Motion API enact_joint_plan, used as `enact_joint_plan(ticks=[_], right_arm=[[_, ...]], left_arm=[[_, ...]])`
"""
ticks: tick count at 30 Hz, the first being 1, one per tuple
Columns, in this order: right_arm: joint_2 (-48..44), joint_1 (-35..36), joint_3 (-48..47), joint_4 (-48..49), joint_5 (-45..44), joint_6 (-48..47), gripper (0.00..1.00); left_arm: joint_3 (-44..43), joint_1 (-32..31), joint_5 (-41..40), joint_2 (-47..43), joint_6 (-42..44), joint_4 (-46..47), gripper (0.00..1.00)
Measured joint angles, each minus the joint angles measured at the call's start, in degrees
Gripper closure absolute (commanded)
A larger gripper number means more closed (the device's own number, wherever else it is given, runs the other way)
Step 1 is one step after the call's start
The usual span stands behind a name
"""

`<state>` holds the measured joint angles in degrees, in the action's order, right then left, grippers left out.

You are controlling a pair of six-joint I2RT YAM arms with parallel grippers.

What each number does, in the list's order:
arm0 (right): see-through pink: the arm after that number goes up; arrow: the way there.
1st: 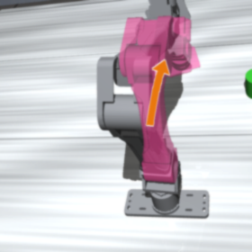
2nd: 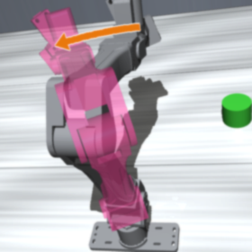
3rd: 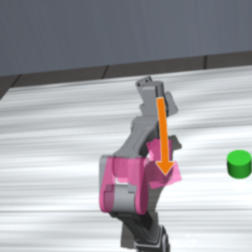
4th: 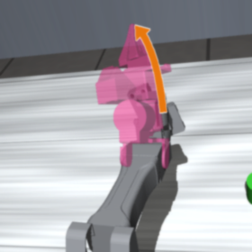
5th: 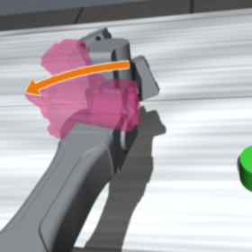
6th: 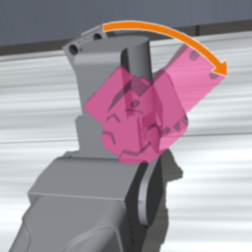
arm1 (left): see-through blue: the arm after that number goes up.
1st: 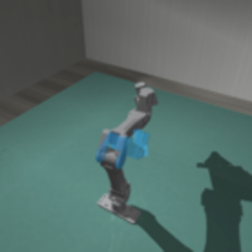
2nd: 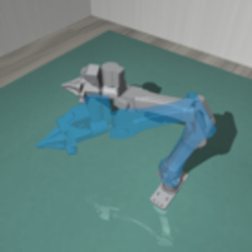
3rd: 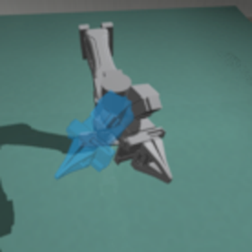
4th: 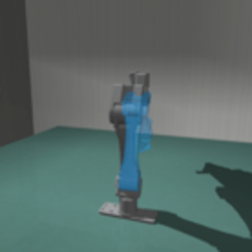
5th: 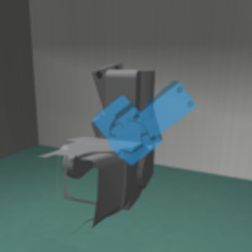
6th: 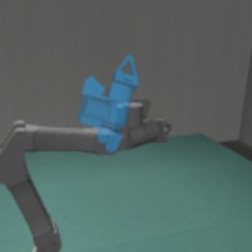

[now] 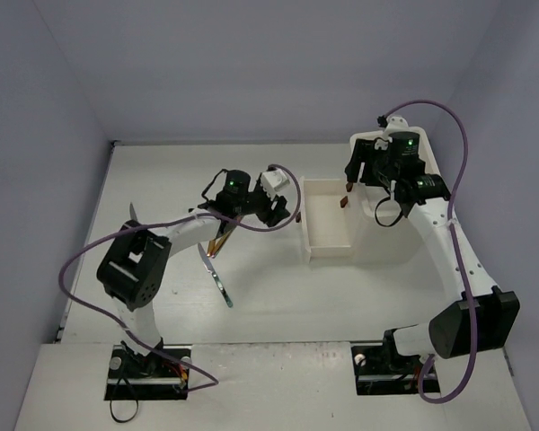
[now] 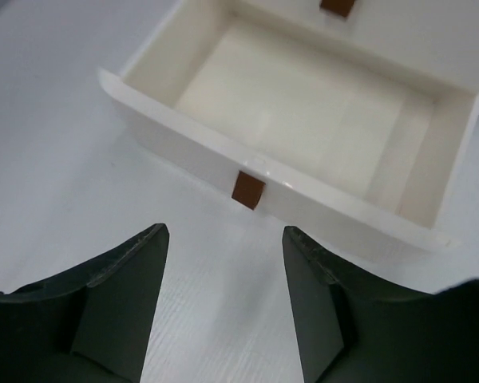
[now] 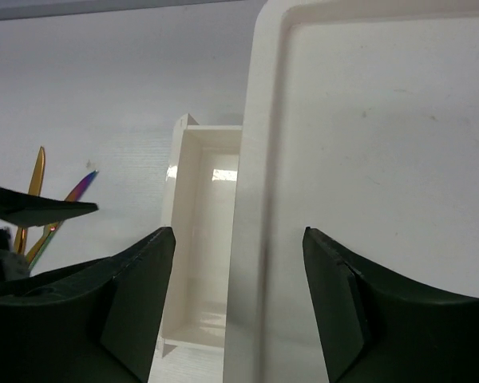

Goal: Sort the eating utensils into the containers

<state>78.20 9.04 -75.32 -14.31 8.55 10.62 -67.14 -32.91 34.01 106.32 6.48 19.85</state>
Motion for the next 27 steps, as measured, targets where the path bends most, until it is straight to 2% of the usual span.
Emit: enact_joint_plan(ticks=[4, 7, 15, 18, 27], right_arm=[[-0.6, 0.7, -2.5, -1.1, 0.4, -0.7, 0.34], [-2.0, 3.6, -3.9, -1.2, -0.9, -1.9, 0.31], [-3.5, 22.7, -5.3, -1.2, -7.0, -3.3, 0.29], [-2.1, 30.1, -5.2, -1.2, -9.9, -3.0, 0.29], [12.7, 48.7, -2.0, -0.4, -15.0, 4.0, 0.32]], left_arm=[[0.7, 0.5, -6.5, -9.8, -3.5, -1.6, 0.41], [0.7, 1.2, -15.3, -18.6, -6.0, -6.7, 0.34], [-0.4, 6.5, -41.2, -39.9, -10.7, -30.9, 0.14], [1.0, 9.2, -48.3, -47.2, -12.4, -39.2, 0.11], [14.4, 11.0, -58.7, -72.4, -17.5, -53.8, 0.11]])
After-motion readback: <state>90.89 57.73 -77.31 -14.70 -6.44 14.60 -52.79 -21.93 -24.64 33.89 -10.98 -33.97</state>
